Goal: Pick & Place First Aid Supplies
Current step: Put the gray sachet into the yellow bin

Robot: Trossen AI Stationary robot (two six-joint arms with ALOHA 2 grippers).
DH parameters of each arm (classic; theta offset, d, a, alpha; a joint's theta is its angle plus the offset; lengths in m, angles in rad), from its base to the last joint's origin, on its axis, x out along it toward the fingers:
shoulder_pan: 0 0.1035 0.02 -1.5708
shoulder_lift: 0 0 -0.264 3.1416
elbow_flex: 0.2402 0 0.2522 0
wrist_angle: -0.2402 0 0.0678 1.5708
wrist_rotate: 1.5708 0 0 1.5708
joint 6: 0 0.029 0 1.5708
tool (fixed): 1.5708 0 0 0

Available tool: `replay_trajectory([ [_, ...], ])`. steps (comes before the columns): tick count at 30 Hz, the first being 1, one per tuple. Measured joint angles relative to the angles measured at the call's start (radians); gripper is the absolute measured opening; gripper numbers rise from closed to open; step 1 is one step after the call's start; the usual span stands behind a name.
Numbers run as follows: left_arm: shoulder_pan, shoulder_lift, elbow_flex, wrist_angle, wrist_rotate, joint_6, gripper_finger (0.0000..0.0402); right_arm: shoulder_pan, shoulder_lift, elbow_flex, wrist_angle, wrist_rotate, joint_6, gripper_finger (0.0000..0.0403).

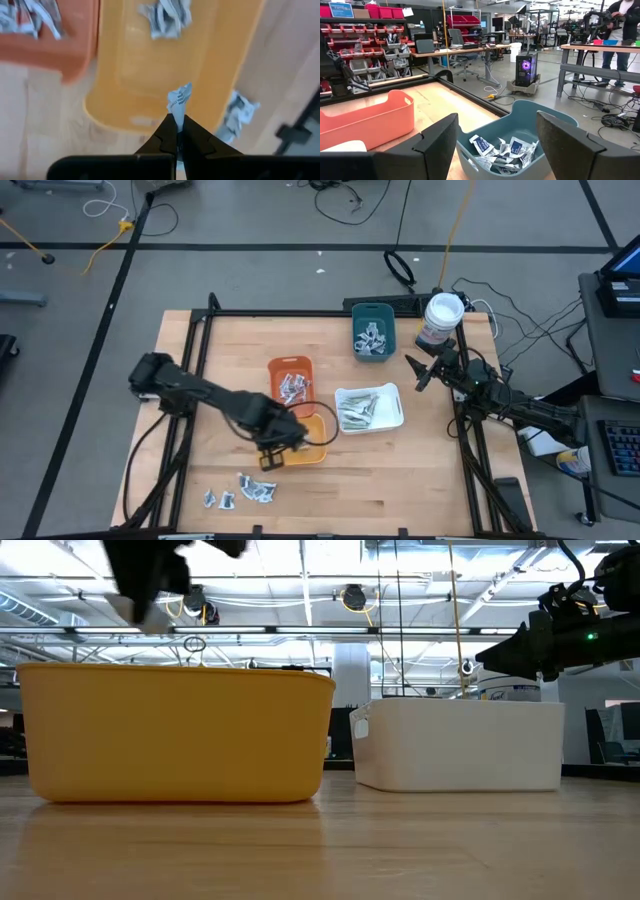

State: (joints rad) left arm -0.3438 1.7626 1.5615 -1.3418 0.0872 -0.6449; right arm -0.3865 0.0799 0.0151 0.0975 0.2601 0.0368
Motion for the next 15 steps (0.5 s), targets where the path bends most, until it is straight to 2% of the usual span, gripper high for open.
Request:
replay_trajectory([
  [4, 0.037, 0.082, 0.041, 0.007, -0.019, 0.037, 0.0005, 0.000, 0.000, 0.000, 0.000, 0.000, 0.000, 0.0263],
  [11, 0.064, 0.214, 0.044, 0.070, -0.037, 0.060, 0.0006, 0.000, 0.000, 0.000, 0.000, 0.000, 0.000, 0.0263],
  [15, 0.069, 0.251, 0.044, 0.108, -0.038, 0.068, 0.0034, 0.000, 0.000, 0.000, 0.000, 0.000, 0.000, 0.0263],
])
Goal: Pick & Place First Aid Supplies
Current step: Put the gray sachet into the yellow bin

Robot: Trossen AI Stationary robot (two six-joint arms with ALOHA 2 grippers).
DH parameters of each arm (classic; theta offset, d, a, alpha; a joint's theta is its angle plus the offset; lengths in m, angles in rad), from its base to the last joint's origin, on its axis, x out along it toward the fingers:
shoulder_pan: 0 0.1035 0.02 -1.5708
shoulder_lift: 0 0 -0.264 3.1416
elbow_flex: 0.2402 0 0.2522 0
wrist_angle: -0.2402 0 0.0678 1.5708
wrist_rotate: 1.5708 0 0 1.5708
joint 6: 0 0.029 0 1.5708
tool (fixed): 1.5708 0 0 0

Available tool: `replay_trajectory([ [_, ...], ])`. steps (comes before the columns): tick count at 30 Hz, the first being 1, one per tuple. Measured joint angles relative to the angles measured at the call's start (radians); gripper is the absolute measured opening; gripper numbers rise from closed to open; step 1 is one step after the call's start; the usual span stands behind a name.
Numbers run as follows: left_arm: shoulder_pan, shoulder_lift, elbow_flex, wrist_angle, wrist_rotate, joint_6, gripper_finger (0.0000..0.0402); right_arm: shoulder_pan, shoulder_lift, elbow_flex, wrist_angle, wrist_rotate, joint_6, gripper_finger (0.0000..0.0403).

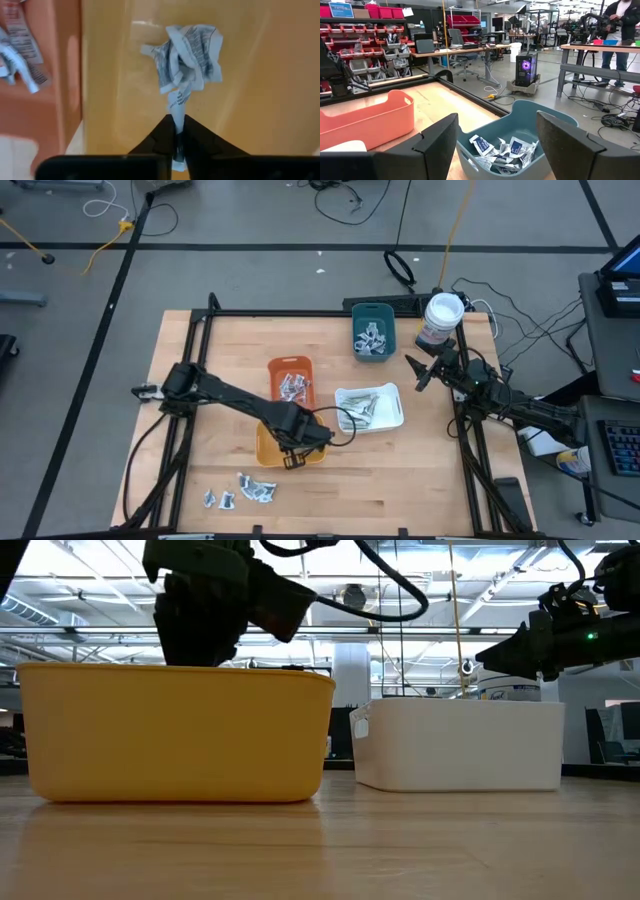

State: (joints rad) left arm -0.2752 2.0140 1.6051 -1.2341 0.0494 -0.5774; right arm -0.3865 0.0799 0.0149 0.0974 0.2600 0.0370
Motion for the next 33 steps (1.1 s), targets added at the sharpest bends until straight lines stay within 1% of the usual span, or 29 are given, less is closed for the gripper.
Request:
replay_trajectory([
  [5, 0.002, 0.001, 0.000, 0.017, 0.002, 0.012, 0.0092, 0.000, 0.000, 0.000, 0.000, 0.000, 0.000, 0.0263],
  [13, 0.002, 0.001, 0.000, 0.017, 0.033, 0.000, 0.0228, 0.000, 0.000, 0.000, 0.000, 0.000, 0.000, 0.0263],
  [15, 0.002, -0.004, 0.000, 0.014, 0.035, -0.001, 0.0253, 0.000, 0.000, 0.000, 0.000, 0.000, 0.000, 0.0263],
  [18, 0.000, -0.022, 0.000, 0.010, 0.038, -0.002, 0.0279, 0.000, 0.000, 0.000, 0.000, 0.000, 0.000, 0.0263],
  [21, 0.000, -0.048, -0.001, 0.002, 0.038, -0.016, 0.0295, 0.000, 0.000, 0.000, 0.000, 0.000, 0.000, 0.0263],
  [25, -0.014, -0.117, -0.002, -0.005, 0.026, -0.094, 0.0305, 0.000, 0.000, 0.000, 0.000, 0.000, 0.000, 0.0263],
  [28, -0.044, -0.167, -0.030, 0.006, 0.021, -0.168, 0.0301, 0.000, 0.000, 0.000, 0.000, 0.000, 0.000, 0.0263],
  [33, -0.115, -0.254, -0.117, 0.004, 0.027, -0.329, 0.0285, 0.000, 0.000, 0.000, 0.000, 0.000, 0.000, 0.0263],
])
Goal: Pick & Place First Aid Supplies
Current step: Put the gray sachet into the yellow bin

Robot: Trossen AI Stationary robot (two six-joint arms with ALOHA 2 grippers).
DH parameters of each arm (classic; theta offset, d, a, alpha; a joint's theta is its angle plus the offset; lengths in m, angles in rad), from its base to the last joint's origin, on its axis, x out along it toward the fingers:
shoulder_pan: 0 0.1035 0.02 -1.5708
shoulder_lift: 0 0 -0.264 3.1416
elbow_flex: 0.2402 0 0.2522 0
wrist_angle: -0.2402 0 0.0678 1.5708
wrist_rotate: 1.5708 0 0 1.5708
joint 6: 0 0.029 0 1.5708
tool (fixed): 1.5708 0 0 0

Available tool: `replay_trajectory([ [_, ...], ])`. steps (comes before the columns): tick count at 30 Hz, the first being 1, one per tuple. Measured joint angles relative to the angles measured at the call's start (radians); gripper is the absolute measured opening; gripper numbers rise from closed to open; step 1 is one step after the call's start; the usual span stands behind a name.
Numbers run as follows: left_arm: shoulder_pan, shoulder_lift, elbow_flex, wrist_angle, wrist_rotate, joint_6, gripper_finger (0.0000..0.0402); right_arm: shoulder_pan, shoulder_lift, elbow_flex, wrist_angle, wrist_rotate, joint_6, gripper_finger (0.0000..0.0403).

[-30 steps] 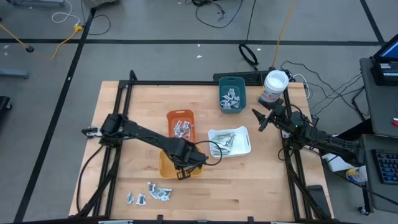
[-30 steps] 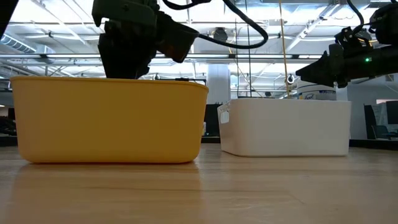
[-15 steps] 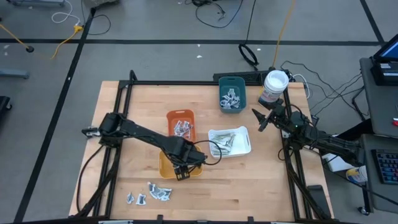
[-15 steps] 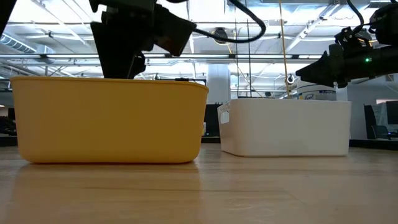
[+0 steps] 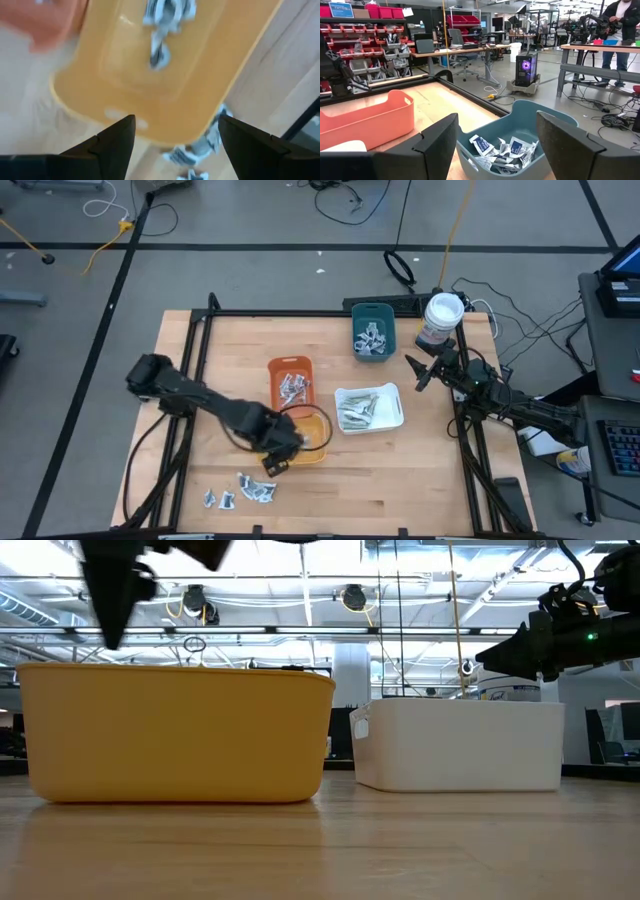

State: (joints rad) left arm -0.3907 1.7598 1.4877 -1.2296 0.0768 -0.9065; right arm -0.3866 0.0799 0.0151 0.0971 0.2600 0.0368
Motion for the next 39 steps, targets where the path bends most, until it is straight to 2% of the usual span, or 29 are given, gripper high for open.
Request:
replay_trajectory([
  [12, -0.268, -0.180, -0.260, 0.009, 0.076, -0.406, 0.0259, 0.000, 0.000, 0.000, 0.000, 0.000, 0.000, 0.0263],
  [22, -0.460, -0.204, -0.353, 0.029, 0.115, -0.666, 0.0271, 0.000, 0.000, 0.000, 0.000, 0.000, 0.000, 0.0263],
  [30, -0.504, -0.127, -0.340, 0.137, 0.139, -0.795, 0.0277, 0.000, 0.000, 0.000, 0.000, 0.000, 0.000, 0.0263],
  [39, -0.515, 0.016, -0.262, 0.208, 0.129, -0.803, 0.0258, 0.000, 0.000, 0.000, 0.000, 0.000, 0.000, 0.0263],
])
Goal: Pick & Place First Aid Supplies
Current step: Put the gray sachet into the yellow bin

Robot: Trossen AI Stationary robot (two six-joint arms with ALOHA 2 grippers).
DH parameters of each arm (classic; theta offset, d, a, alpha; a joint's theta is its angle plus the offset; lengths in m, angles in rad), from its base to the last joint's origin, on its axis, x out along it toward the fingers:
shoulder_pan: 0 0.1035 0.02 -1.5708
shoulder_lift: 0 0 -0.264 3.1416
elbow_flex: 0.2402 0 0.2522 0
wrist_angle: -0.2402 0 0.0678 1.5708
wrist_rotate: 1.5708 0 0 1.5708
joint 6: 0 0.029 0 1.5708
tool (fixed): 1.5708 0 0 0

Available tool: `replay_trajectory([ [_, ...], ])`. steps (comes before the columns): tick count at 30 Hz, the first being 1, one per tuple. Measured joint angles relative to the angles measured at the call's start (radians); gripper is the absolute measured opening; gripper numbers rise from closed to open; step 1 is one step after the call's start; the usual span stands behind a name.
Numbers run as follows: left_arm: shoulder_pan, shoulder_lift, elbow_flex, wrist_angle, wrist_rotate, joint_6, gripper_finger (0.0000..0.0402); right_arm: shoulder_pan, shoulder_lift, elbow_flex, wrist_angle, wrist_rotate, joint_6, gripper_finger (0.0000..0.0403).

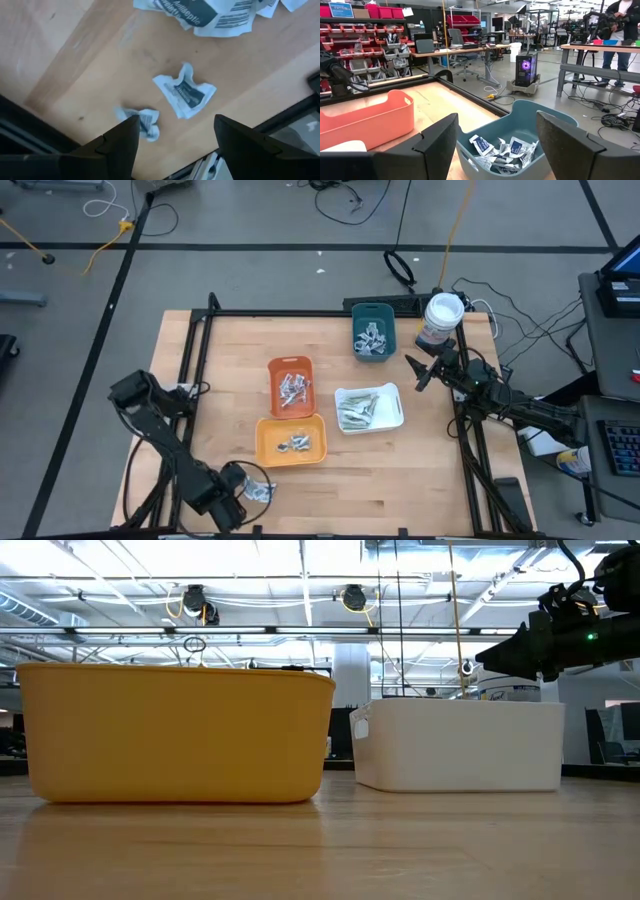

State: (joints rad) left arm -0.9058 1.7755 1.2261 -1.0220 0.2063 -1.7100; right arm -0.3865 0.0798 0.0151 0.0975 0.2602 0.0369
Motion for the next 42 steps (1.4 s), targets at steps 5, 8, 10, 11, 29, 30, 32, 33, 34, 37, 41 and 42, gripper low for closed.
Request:
replay_trajectory([
  [5, 0.001, 0.067, 0.002, 0.029, -0.005, 0.012, 0.0246, 0.000, 0.000, 0.000, 0.000, 0.000, 0.000, 0.0263],
  [8, 0.003, 0.104, 0.002, 0.043, -0.007, 0.041, 0.0244, 0.000, 0.000, 0.000, 0.000, 0.000, 0.000, 0.0263],
  [10, 0.003, 0.130, 0.002, 0.042, -0.013, 0.054, 0.0245, 0.000, 0.000, 0.000, 0.000, 0.000, 0.000, 0.0263],
  [11, 0.003, 0.138, 0.002, 0.042, -0.015, 0.061, 0.0246, 0.000, 0.000, 0.000, 0.000, 0.000, 0.000, 0.0263],
  [29, 0.004, 0.130, 0.001, 0.036, -0.030, 0.243, 0.0014, 0.000, 0.000, 0.000, 0.000, 0.000, 0.000, 0.0263],
  [30, 0.000, 0.114, 0.001, 0.026, -0.042, 0.266, 0.0014, 0.000, 0.000, 0.000, 0.000, 0.000, 0.000, 0.0263],
  [32, -0.005, 0.073, 0.001, -0.005, -0.070, 0.329, 0.0019, 0.000, 0.000, 0.000, 0.000, 0.000, 0.000, 0.0263],
  [33, -0.006, 0.051, 0.002, -0.029, -0.082, 0.355, 0.0021, 0.000, 0.000, 0.000, 0.000, 0.000, 0.000, 0.0263],
  [34, -0.006, 0.027, 0.002, -0.063, -0.096, 0.380, 0.0021, 0.000, 0.000, 0.000, 0.000, 0.000, 0.000, 0.0263],
  [37, -0.006, -0.049, 0.002, -0.164, -0.134, 0.469, 0.0010, 0.000, 0.000, 0.000, 0.000, 0.000, 0.000, 0.0263],
  [41, -0.005, -0.138, 0.002, -0.262, -0.174, 0.618, 0.0015, 0.000, 0.000, 0.000, 0.000, 0.000, 0.000, 0.0263],
  [42, -0.005, -0.156, 0.002, -0.286, -0.182, 0.654, 0.0017, 0.000, 0.000, 0.000, 0.000, 0.000, 0.000, 0.0263],
])
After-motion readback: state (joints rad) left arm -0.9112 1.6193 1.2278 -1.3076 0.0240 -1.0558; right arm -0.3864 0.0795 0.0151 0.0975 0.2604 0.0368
